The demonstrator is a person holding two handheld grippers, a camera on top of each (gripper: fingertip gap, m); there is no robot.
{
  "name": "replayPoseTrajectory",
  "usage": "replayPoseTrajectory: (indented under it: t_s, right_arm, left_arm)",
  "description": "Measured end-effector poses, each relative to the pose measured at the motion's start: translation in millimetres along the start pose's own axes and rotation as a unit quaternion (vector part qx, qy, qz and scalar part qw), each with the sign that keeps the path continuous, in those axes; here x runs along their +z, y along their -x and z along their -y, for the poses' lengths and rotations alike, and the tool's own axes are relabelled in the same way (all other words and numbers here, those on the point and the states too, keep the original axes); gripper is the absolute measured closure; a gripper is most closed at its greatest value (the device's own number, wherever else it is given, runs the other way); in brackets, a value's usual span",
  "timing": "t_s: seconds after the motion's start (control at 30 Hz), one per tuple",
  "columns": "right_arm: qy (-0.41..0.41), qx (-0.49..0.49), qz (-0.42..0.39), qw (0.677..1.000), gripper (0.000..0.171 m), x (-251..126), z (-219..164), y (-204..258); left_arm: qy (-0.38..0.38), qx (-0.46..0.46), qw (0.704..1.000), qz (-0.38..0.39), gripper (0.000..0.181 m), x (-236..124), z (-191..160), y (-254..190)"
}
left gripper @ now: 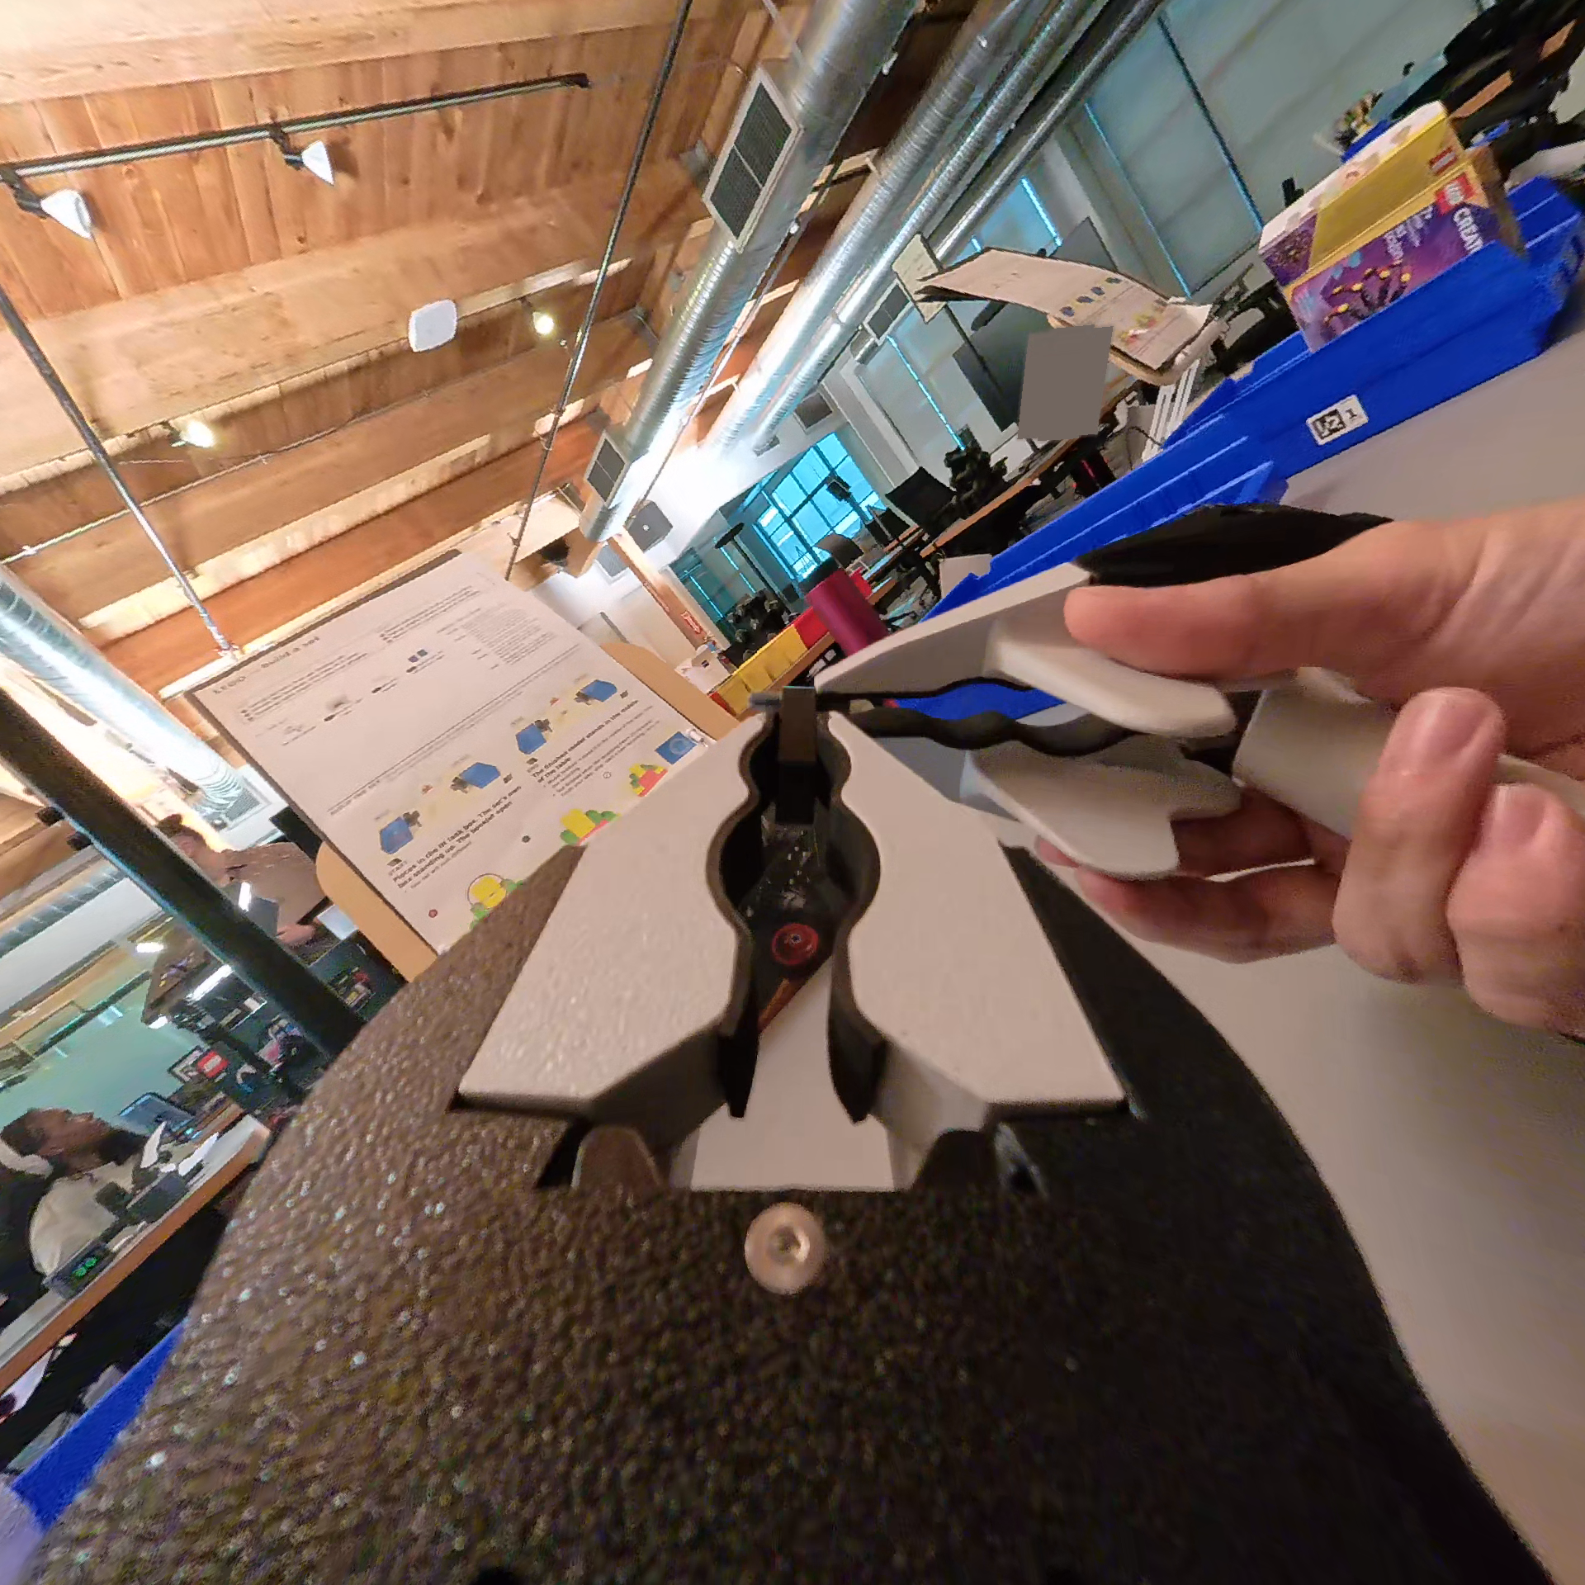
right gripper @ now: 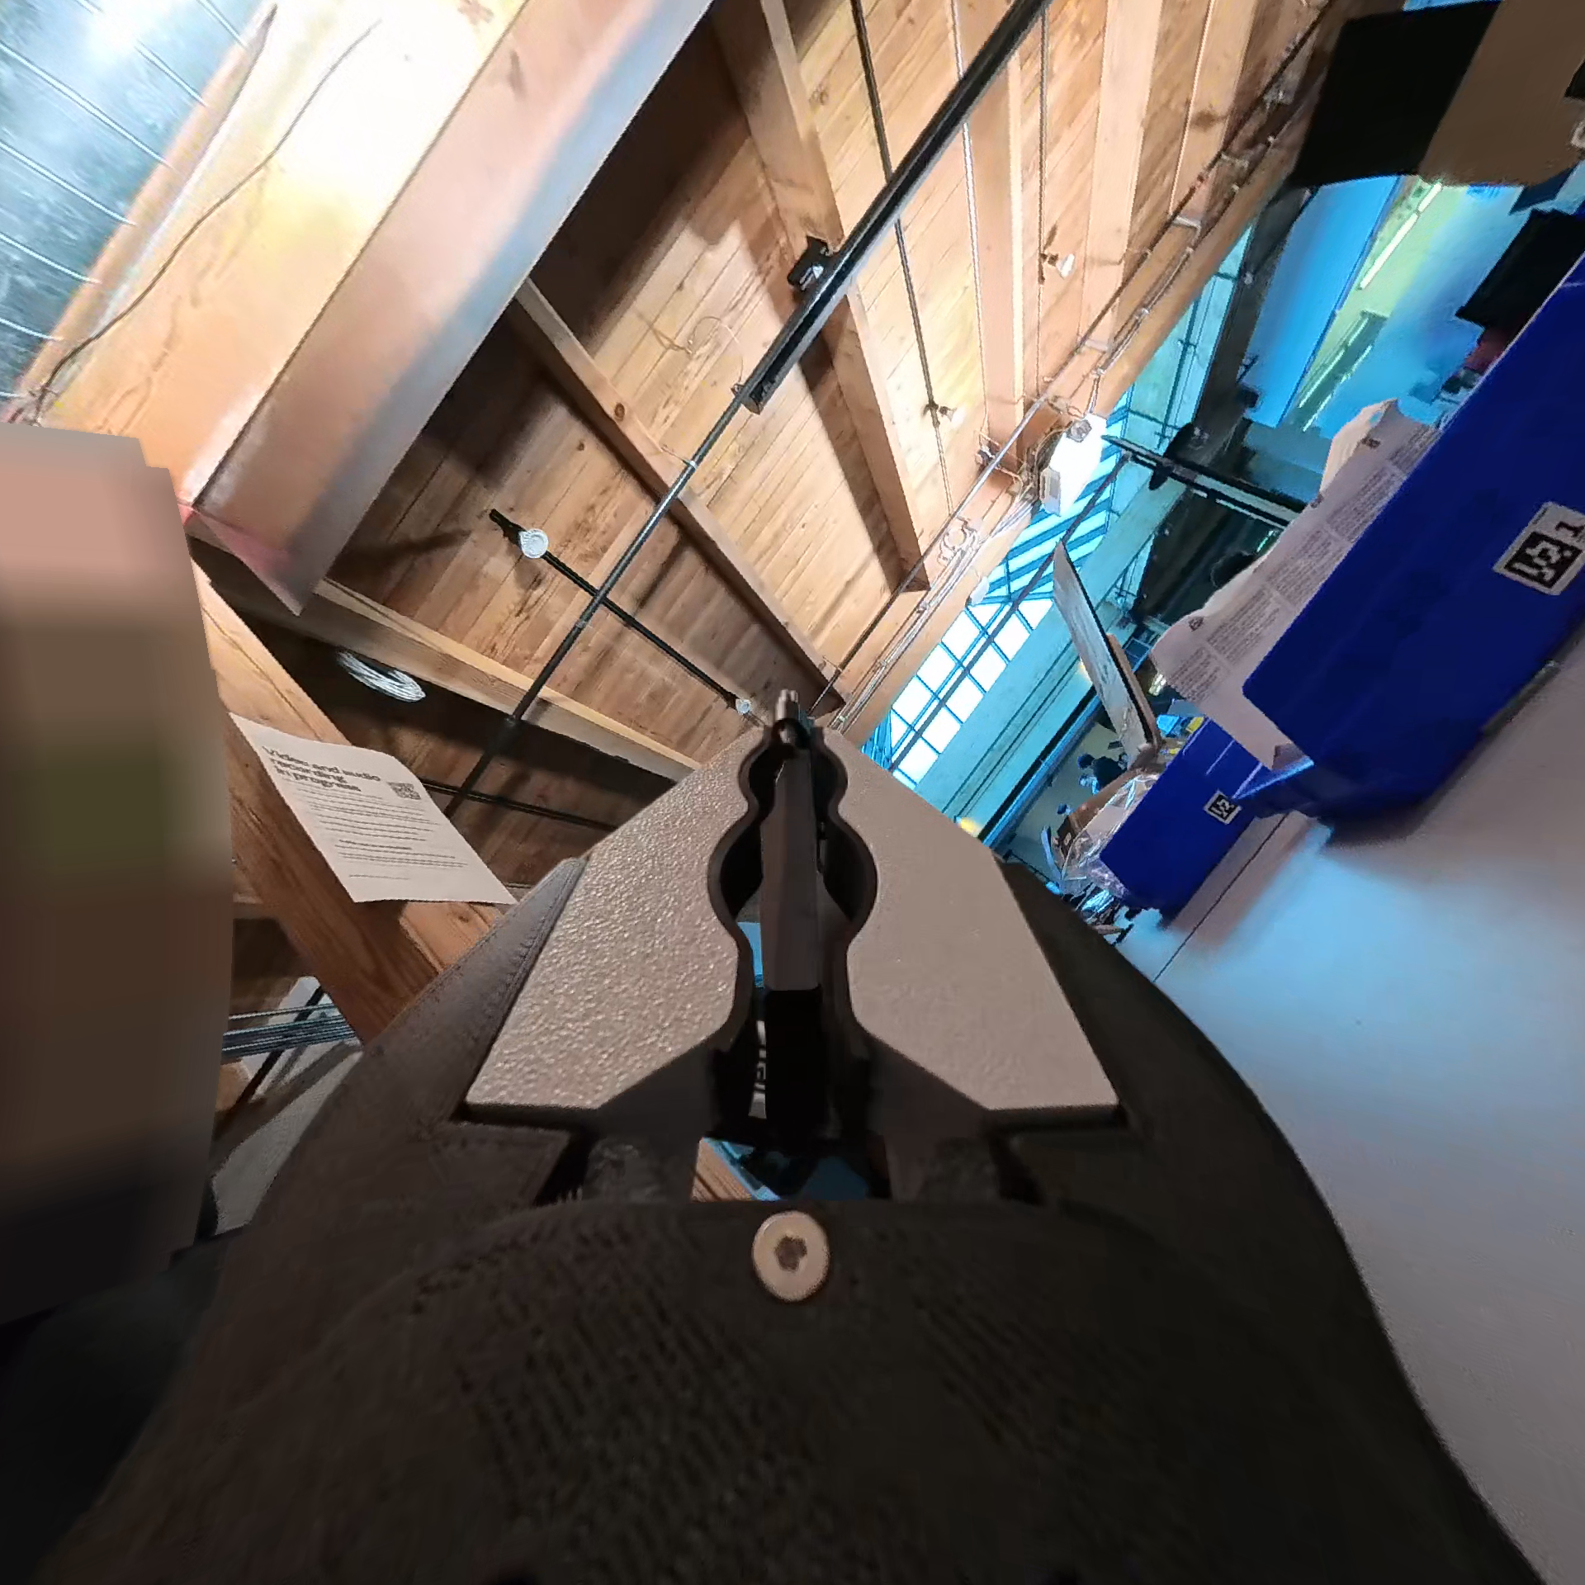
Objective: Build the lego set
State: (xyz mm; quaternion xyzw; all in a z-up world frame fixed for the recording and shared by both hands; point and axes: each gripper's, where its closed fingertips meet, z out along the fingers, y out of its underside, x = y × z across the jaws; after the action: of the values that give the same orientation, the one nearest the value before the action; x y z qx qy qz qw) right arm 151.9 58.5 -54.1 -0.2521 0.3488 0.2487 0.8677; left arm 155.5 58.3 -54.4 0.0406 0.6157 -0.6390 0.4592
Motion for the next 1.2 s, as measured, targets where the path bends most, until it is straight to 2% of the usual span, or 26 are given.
replayPoseTrajectory:
  t_s: [0.03, 0.27, 0.5, 0.63, 0.87, 0.93, 1.03, 1.2]
  right_arm:
    - [-0.001, -0.002, 0.0, 1.0, 0.165, -0.1, 0.7, 0.5]
    - [-0.006, -0.069, -0.046, 0.997, 0.167, -6.5, 4.0, -13.9]
    - [-0.034, -0.029, -0.039, 0.998, 0.168, -8.0, 6.4, -17.5]
    - [-0.038, 0.004, -0.031, 0.999, 0.168, -9.7, 6.6, -21.6]
    - [-0.02, -0.01, -0.037, 0.999, 0.168, -7.8, 3.4, -24.4]
    - [-0.024, -0.024, -0.036, 0.999, 0.168, -9.3, 4.0, -23.7]
    - [-0.035, -0.017, -0.035, 0.999, 0.168, -15.8, 5.0, -32.0]
    - [-0.036, -0.022, -0.018, 0.999, 0.167, -9.8, 6.7, -24.5]
  left_arm:
    - [-0.001, -0.004, 1.0, 0.001, 0.176, 0.6, 0.2, -0.2]
    - [0.028, -0.022, 0.999, -0.002, 0.176, 3.5, -15.0, -4.5]
    - [0.056, -0.003, 0.998, 0.016, 0.177, 5.1, -20.5, -6.0]
    - [0.057, -0.022, 0.998, -0.002, 0.176, 4.4, -24.0, -6.2]
    - [0.043, -0.04, 0.998, -0.019, 0.176, 1.8, -26.8, -6.9]
    - [0.049, -0.016, 0.998, -0.023, 0.176, 2.6, -26.5, -8.7]
    - [0.094, 0.071, 0.993, -0.025, 0.176, 3.5, -34.5, -12.8]
    - [0.1, 0.036, 0.994, 0.018, 0.175, 4.8, -27.0, -5.4]
